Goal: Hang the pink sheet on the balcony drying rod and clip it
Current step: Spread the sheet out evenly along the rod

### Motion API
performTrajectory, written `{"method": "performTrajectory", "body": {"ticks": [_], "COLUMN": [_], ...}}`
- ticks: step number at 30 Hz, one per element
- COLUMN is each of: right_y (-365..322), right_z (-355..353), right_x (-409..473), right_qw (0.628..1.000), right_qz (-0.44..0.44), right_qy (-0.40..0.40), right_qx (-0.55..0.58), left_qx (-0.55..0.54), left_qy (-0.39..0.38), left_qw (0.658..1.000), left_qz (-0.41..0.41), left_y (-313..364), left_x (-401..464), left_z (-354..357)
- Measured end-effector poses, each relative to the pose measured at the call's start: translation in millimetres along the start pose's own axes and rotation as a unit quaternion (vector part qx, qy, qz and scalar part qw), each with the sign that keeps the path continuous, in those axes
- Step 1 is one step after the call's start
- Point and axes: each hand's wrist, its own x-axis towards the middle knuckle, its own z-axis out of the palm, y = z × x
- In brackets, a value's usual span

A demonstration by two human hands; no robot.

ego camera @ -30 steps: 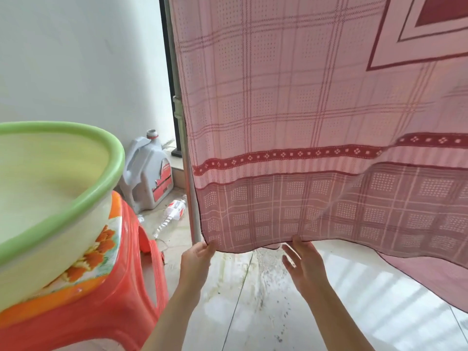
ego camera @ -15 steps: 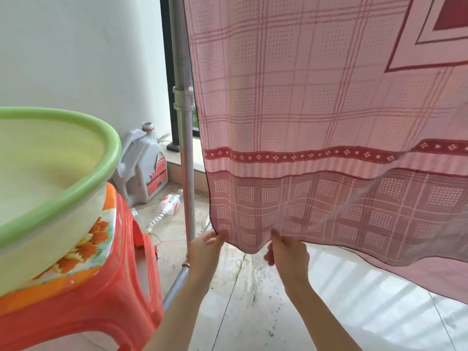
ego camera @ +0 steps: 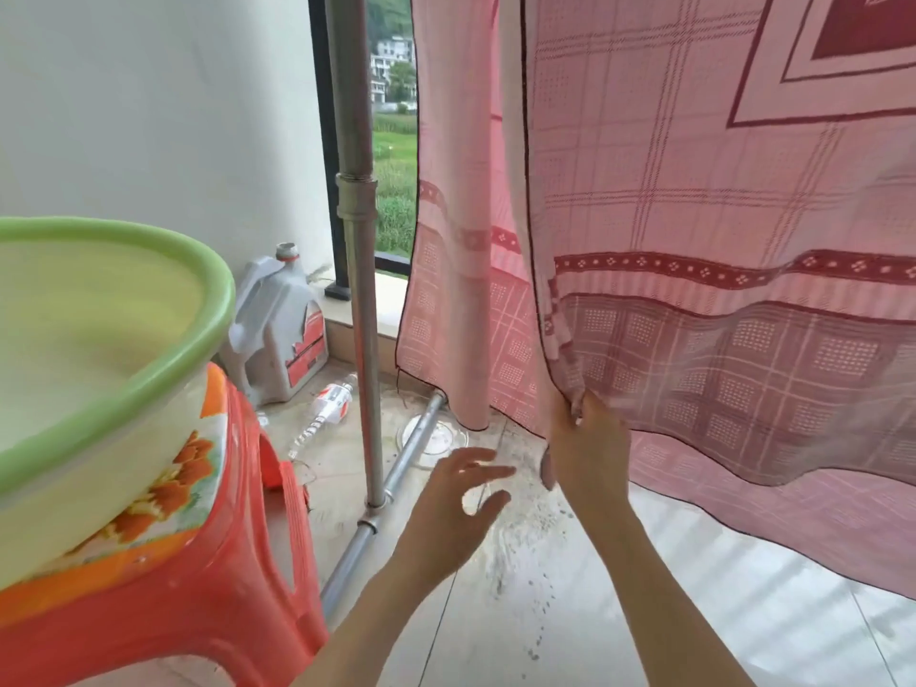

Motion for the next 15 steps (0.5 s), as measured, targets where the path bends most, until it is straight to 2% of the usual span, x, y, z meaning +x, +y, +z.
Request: {"method": "performTrajectory", "body": {"ticks": [4, 8, 12, 15], "right_y": [19, 26, 31, 35], "right_z": [-19, -29, -30, -22], "right_x": [9, 14, 18, 20], "right_qw": [0.995, 0.991, 0.990, 0.982], "right_qz": [0.081, 0.116, 0.103, 0.106], "right_qy": [0.012, 0.024, 0.008, -0.005], "right_qx": [0.049, 0.060, 0.092, 0.156], "left_qx": [-0.023, 0.021, -0.073, 0.011], "left_qy": [0.138, 0.157, 0.223, 0.243], "left_qw": [0.986, 0.983, 0.958, 0.962], "left_qz": [-0.096, -0.097, -0.167, -0.124], "left_y": [-2, 0, 21, 37], "left_x": [34, 102, 152, 143], "left_z": [-24, -43, -47, -22]}}
